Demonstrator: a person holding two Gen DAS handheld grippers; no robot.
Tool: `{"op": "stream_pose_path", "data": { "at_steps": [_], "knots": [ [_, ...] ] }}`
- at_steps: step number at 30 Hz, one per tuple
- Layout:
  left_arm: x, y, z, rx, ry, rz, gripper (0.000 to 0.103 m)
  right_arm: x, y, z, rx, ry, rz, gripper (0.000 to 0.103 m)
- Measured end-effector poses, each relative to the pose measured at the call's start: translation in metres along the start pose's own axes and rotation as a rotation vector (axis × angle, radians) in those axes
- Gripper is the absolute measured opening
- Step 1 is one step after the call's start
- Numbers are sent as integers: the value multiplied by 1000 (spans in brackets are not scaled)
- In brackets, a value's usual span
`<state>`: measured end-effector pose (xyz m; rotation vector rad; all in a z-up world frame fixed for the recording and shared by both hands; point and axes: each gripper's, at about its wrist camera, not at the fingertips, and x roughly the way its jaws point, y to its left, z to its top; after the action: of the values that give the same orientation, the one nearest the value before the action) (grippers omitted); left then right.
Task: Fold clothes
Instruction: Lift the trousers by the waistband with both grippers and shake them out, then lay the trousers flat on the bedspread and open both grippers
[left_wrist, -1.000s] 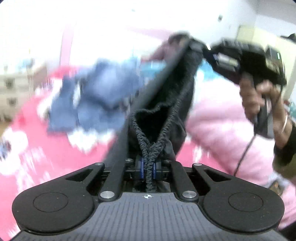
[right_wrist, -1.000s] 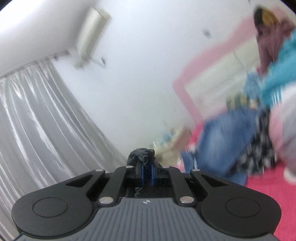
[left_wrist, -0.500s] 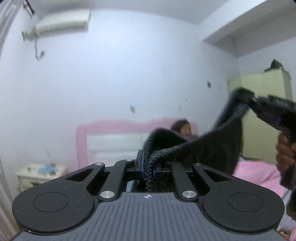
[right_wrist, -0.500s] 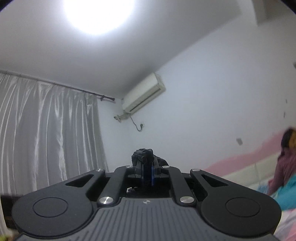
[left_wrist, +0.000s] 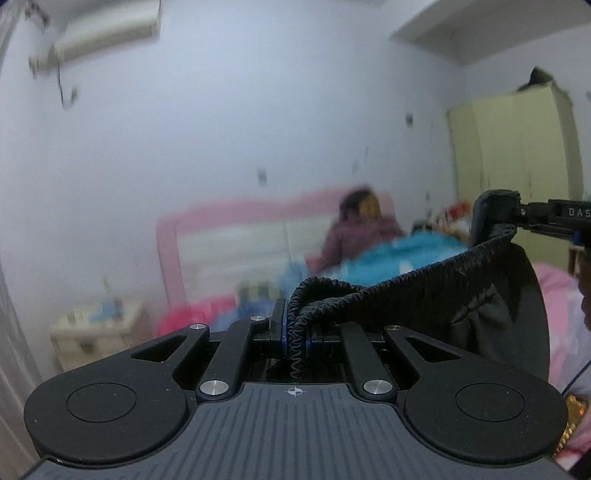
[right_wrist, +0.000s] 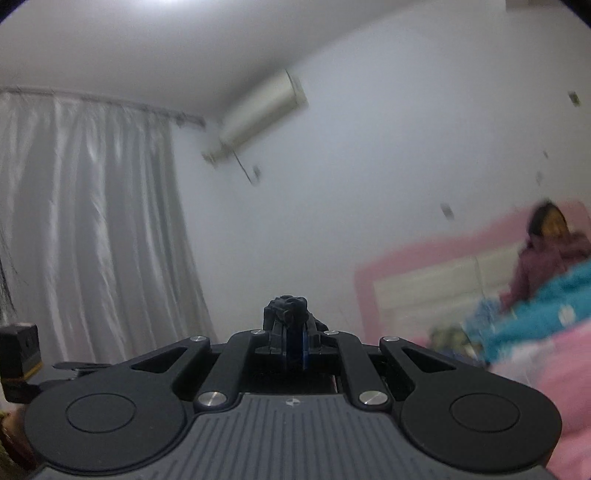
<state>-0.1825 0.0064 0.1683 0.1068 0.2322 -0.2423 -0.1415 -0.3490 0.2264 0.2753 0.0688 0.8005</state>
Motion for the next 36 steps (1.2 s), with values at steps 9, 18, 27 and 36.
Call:
{"op": "stream_pose_path", "data": {
  "at_steps": [9,18,27,36],
  "knots": [
    [181,59,-54,-107,273,15,7,132,-83,-68,38,348,-177,9],
    [336,94,-135,-71,465,193,10,314,-172,-173,-29,512,-380,9],
    [377,150,-239,-357,663,348,39,376,-235,-294,71,862,-560,44],
    [278,224,-199,-688,484,214,56,284,-216,-219,72,855,-453,59]
  ]
}}
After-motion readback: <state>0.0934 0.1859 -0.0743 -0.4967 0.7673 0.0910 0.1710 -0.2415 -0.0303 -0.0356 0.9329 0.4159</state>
